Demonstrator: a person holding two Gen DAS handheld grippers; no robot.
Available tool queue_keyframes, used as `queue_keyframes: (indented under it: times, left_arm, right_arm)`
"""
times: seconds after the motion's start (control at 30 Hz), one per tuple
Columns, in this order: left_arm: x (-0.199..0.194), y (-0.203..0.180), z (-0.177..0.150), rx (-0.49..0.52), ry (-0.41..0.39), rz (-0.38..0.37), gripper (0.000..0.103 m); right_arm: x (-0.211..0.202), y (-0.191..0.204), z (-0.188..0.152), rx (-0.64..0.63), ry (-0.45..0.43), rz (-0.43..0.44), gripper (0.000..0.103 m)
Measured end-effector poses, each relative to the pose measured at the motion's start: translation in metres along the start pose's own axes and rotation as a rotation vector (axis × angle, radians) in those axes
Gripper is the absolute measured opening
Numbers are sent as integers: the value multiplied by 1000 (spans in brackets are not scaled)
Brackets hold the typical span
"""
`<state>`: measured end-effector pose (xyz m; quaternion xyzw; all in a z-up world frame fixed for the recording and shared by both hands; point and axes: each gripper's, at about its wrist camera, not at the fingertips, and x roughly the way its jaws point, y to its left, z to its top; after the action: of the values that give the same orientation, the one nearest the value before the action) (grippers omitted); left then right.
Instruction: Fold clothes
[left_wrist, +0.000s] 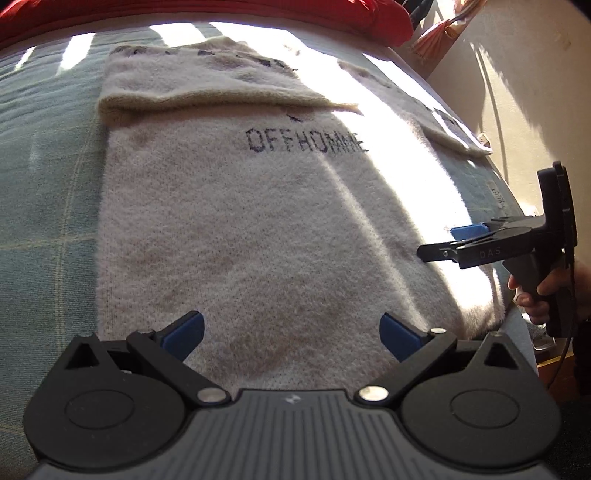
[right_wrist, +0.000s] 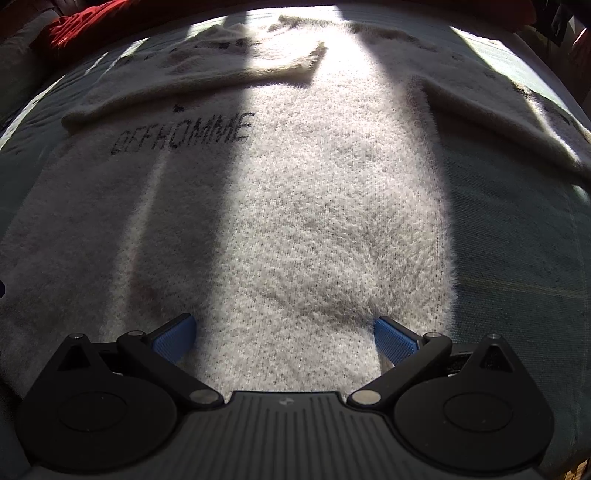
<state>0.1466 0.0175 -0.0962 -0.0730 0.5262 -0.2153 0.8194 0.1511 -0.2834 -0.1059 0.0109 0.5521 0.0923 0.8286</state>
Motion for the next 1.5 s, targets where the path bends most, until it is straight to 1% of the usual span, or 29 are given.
queue_keyframes:
  times: [0.1,0.17,0.23,0.33,0.43,0.57,0.6,0.63,0.7,0.77,0.87,0.9,0.93,1.13,1.27,1.5]
  left_arm:
    - [7,9,14,-44,-12,-14,101]
    - [14,11,19,-51,-13,-7,101]
    - [22,13,19,-60,-5,19,101]
    - [33,17,14,-76,7,83,101]
    - [29,10,12,-66,-18,115,101]
    - [22,-11,11,10,-66,156,101]
    - [20,-17,11,30,-78,167,101]
    - [22,-18,10,21,-72,169,101]
    - [31,-18,9,-8,-40,161,101]
    - [42,-18,4,-26,-6,185,101]
    - [49,-25,-3,13,0,241,101]
    - [49,-26,-4,18,-1,246,101]
    - [49,-27,-5,22,-2,251,101]
    - [43,-19,-6,-26,-26,211,102]
    - [43,-18,-6,-34,-33,205,102]
    - [37,-28,-2,-31,-43,212,102]
  right_arm:
    - [0,0,0,-2,0,-1,103]
    - [1,0,0,-3,0,-1,103]
    - [1,0,0,-5,-1,-2,103]
    - [2,0,0,-7,-1,-2,103]
    - [2,1,1,-9,0,-4,103]
    - [-4,7,3,-26,1,-13,103]
    - [-8,11,4,-44,-6,-3,103]
    - [-10,15,5,-51,-8,20,103]
    - [-10,20,8,-36,0,79,103]
    - [-10,25,11,-22,8,139,103]
    - [-10,33,15,0,20,228,103]
    - [-10,35,17,8,24,258,103]
    - [-11,35,16,18,26,274,103]
    - [-15,11,-3,94,29,284,103]
    - [-19,-5,-15,145,31,290,103]
    - [-26,-19,-5,219,-27,268,103]
